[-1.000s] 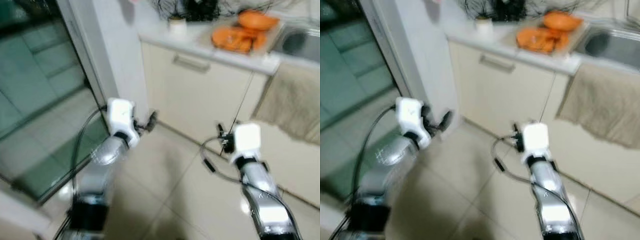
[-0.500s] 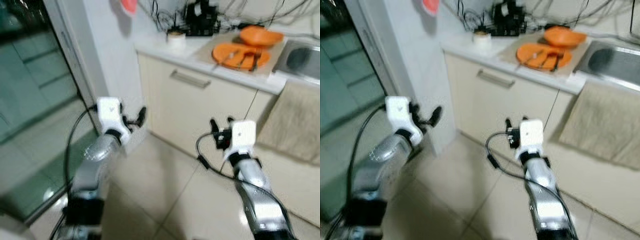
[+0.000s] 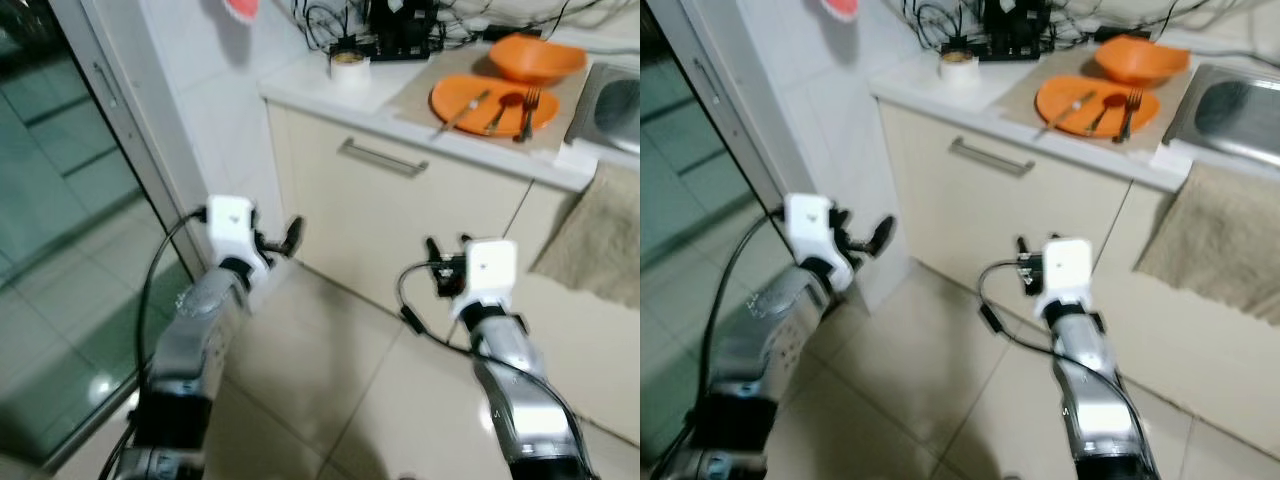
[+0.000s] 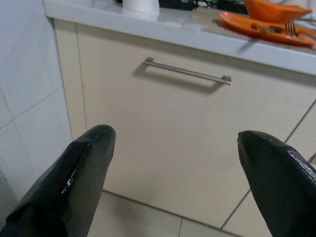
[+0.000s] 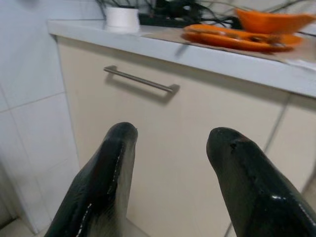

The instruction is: Kitchen organization

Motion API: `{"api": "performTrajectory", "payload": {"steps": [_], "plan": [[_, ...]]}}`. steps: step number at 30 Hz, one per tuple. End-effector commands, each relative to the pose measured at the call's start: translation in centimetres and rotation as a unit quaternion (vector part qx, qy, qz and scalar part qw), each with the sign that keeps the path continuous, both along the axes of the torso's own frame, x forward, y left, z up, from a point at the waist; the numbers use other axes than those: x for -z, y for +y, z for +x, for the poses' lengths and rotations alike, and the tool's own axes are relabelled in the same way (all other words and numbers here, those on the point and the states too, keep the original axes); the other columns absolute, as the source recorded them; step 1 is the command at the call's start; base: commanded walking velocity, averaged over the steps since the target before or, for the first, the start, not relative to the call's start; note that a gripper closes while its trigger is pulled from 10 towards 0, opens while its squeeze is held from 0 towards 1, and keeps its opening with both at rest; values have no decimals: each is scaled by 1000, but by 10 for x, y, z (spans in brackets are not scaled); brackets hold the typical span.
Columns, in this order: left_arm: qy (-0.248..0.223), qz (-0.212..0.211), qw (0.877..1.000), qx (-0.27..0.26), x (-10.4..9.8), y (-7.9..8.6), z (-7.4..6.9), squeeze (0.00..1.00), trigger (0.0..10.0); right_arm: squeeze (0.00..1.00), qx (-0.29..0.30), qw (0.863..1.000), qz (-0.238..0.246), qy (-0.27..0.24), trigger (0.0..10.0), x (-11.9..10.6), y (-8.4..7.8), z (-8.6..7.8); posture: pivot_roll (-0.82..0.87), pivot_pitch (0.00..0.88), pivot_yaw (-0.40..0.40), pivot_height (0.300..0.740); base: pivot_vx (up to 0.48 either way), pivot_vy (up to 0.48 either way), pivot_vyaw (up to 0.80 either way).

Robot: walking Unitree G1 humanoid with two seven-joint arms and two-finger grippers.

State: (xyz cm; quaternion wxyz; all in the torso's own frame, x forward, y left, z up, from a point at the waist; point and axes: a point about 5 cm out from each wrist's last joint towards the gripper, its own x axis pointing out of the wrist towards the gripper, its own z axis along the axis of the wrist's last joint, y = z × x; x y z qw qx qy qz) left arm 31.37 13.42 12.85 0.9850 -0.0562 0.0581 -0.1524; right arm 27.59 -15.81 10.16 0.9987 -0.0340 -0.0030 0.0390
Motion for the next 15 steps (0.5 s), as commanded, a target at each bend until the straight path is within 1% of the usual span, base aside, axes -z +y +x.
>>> {"api": "performTrajectory", "payload": {"steps": [1, 13, 14, 15], "plan": [[6, 5, 1000, -7, 2, 4, 0, 0, 10000, 0, -13, 1000, 4, 8, 10000, 2, 6, 0, -23, 0, 58, 740, 0, 0, -744], [7, 9, 1000, -8, 4, 7, 1, 0, 10000, 0, -19, 1000, 0, 10, 10000, 3, 6, 2, -25, 0, 51, 740, 0, 0, -731], [8, 8, 1000, -9, 4, 15, -1, 0, 10000, 0, -20, 1000, -2, 12, 10000, 3, 4, 0, -29, 0, 51, 740, 0, 0, -712], [9, 14, 1000, -19, 5, 31, -3, 0, 10000, 0, -25, 1000, -8, 15, 10000, 3, 0, -2, -28, 0, 48, 740, 0, 0, -712]]}}
